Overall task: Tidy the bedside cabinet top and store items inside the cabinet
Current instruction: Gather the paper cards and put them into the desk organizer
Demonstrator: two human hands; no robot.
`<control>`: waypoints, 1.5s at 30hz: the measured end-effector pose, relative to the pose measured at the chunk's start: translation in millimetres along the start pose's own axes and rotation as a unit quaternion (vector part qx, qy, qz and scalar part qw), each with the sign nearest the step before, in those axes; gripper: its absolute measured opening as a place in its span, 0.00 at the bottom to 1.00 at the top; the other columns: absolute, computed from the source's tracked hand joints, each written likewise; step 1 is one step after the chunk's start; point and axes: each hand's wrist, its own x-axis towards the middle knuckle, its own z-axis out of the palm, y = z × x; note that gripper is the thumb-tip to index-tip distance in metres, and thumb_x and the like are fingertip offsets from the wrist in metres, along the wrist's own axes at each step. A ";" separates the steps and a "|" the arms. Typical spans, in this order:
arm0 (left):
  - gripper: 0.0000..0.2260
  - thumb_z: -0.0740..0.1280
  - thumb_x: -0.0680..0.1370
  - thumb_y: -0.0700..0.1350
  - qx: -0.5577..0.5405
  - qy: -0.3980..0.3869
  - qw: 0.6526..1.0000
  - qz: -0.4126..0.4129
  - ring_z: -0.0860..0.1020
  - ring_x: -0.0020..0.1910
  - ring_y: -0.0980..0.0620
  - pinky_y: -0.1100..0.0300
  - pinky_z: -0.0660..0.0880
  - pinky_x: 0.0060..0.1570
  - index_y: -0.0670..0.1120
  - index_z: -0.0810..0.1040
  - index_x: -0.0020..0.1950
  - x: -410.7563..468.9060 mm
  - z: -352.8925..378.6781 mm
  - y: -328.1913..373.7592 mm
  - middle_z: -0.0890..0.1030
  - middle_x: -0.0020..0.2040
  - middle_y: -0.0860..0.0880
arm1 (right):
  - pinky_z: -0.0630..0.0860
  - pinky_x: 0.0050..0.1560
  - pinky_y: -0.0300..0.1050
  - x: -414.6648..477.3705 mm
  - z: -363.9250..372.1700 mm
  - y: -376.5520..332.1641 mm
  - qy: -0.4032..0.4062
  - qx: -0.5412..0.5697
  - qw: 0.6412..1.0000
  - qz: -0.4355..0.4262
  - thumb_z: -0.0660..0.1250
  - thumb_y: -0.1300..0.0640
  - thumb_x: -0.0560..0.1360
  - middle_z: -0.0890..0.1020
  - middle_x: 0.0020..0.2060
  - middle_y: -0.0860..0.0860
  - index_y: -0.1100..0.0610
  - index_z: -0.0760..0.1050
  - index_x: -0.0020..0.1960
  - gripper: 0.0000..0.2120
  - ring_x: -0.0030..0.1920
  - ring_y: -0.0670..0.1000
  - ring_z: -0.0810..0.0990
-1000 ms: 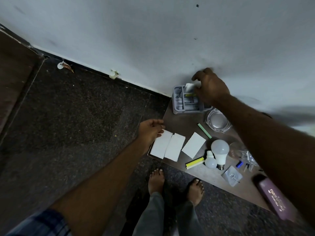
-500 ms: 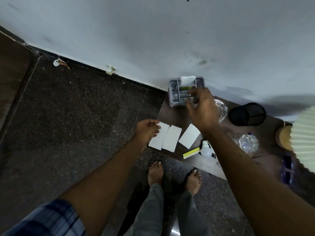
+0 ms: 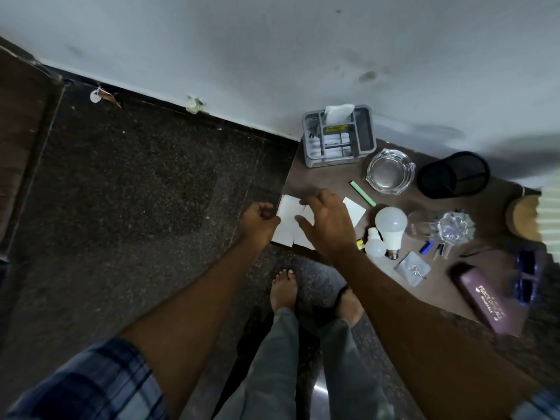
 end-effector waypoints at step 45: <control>0.09 0.75 0.74 0.40 0.038 -0.127 0.986 0.102 0.82 0.44 0.50 0.61 0.77 0.38 0.40 0.82 0.53 7.5 -30.7 37.3 0.85 0.47 0.43 | 0.77 0.63 0.51 34.2 -39.0 11.2 -0.107 0.196 0.975 0.016 0.71 0.52 0.77 0.79 0.64 0.51 0.52 0.70 0.71 0.25 0.61 0.50 0.78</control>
